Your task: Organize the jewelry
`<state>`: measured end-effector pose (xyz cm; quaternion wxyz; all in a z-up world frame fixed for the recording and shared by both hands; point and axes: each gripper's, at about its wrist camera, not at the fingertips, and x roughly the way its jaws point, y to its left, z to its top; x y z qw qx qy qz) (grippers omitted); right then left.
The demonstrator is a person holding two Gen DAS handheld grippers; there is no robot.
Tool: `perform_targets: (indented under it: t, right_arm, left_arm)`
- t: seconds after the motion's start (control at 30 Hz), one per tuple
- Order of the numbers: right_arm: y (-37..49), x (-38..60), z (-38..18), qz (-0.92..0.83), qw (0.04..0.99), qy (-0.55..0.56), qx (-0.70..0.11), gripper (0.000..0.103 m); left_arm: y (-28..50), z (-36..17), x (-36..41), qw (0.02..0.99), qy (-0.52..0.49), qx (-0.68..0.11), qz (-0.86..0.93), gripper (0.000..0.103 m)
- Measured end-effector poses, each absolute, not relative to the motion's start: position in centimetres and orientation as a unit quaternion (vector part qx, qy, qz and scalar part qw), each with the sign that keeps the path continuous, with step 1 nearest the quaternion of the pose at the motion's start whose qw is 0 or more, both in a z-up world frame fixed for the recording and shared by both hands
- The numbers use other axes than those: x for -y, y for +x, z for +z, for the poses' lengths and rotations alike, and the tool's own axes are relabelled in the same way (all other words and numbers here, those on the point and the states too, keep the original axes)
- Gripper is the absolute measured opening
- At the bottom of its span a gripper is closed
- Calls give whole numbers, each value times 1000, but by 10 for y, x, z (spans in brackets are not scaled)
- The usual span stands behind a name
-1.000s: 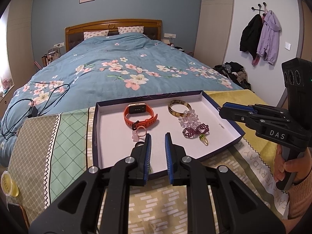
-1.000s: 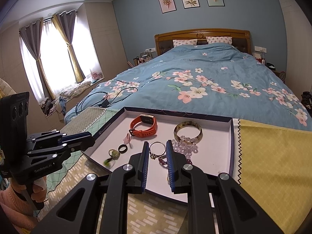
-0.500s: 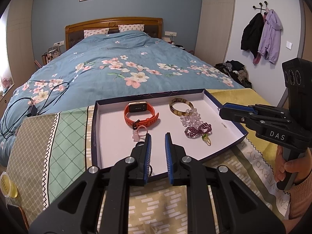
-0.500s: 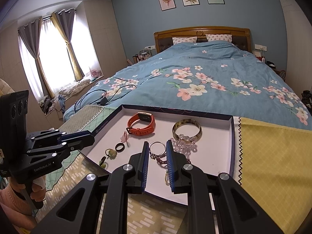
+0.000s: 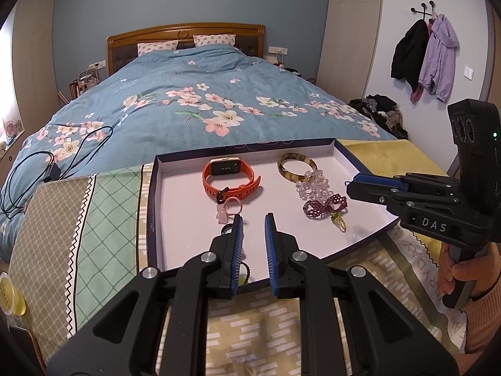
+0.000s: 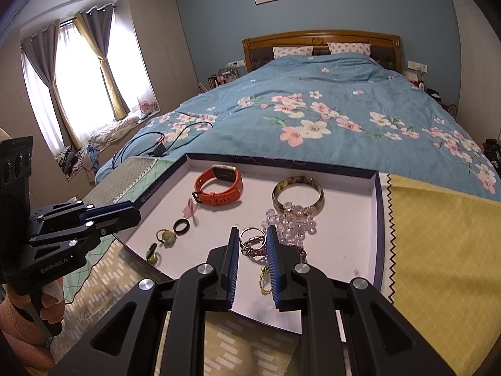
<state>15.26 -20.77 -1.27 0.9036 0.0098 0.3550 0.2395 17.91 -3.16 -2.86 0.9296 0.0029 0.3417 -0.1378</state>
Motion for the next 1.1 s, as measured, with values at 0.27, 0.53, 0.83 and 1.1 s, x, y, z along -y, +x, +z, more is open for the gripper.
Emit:
perform_targets:
  t: [0.27, 0.53, 0.83, 1.1]
  right_arm:
    - [160, 205, -25, 229, 899, 6, -374, 17]
    - [151, 217, -16, 218, 908, 28, -355, 43]
    - [118, 228, 1, 192, 930, 20, -312, 91]
    - [85, 230, 8, 172, 946, 4, -273, 96]
  left_arm:
    - [180, -34, 30, 928, -1, -346, -134, 15]
    - [170, -34, 27, 932, -6, -338, -129, 38]
    - [140, -24, 21, 948, -9, -295, -120, 88]
    - [103, -12, 13, 962, 0, -254, -97, 98]
